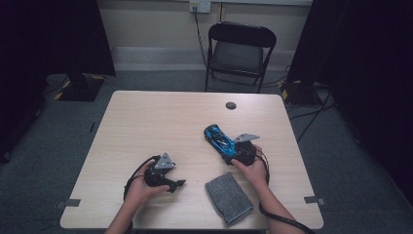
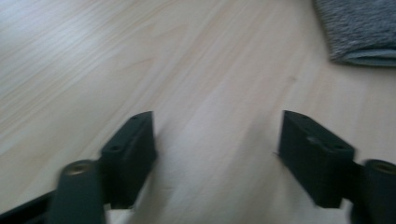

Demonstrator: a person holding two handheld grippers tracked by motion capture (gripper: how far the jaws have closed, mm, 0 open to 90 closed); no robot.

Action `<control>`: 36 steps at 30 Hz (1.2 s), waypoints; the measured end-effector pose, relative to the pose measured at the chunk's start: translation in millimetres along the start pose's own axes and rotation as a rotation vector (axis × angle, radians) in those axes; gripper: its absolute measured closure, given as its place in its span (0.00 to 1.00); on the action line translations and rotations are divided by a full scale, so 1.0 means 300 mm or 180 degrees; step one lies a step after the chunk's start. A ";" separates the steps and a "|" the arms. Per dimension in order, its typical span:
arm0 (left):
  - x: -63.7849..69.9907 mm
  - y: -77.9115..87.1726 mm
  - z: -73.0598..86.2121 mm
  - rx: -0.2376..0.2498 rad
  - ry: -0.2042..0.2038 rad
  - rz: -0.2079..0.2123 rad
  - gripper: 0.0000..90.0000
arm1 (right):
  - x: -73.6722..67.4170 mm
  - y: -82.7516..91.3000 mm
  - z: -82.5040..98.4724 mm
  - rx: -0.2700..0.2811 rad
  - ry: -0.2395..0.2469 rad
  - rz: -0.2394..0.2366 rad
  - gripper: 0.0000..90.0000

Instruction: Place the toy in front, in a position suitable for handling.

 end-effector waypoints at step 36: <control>0.339 -0.142 -0.081 -0.0272 -0.0253 0.0544 0.73 | 0.000 0.000 0.000 0.0004 -0.0004 -0.0009 0.26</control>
Point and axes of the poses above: each handheld gripper's, and its own axes: y roughly backward along the jaws, z roughly out of its underside, x roughly to its right, the point moved 6 cm from there along -y, roughly forward along the jaws, and after that the axes turned 14 degrees about y, right-handed, at the moved point
